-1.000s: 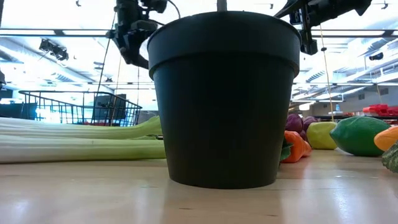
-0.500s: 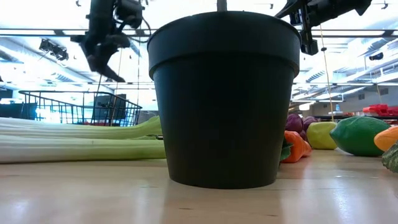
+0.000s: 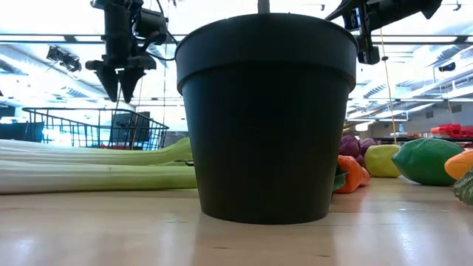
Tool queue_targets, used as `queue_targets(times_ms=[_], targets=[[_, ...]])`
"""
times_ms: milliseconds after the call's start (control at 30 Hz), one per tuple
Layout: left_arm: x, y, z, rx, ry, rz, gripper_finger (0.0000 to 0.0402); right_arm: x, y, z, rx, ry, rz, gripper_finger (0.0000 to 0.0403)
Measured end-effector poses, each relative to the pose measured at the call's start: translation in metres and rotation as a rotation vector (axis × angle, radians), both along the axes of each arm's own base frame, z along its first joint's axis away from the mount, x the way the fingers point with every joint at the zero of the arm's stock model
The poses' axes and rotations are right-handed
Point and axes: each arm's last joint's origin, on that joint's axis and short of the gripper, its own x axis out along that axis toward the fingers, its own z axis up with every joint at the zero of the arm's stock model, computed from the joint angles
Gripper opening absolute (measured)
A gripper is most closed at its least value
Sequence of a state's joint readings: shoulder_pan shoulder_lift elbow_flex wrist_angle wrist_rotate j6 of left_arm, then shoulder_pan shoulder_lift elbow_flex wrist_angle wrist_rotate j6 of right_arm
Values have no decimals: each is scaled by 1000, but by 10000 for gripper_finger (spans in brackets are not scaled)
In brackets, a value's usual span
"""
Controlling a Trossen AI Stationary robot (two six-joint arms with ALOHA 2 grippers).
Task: Build produce basket
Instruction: Put the yellow lemon into the wire basket
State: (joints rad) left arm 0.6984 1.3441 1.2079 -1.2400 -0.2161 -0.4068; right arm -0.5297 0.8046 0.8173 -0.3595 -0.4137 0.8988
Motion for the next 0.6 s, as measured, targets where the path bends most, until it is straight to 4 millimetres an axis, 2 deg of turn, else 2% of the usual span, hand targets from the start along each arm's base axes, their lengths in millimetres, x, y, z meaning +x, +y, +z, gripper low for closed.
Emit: queue_targets(times_ms=[133,300,467,600], targets=[[0,7,1,19,-55,21,273,0,0,0,15,-2,-5,229],[12,16,5,17,-257,-60,307,0,0,0,17,-2,-4,229],[33,19,14,165,-362,-296,307,0,0,0,19,-2,-3,229],[45,23,11,219,-356,-400,298,0,0,0,40,-6,4,229]])
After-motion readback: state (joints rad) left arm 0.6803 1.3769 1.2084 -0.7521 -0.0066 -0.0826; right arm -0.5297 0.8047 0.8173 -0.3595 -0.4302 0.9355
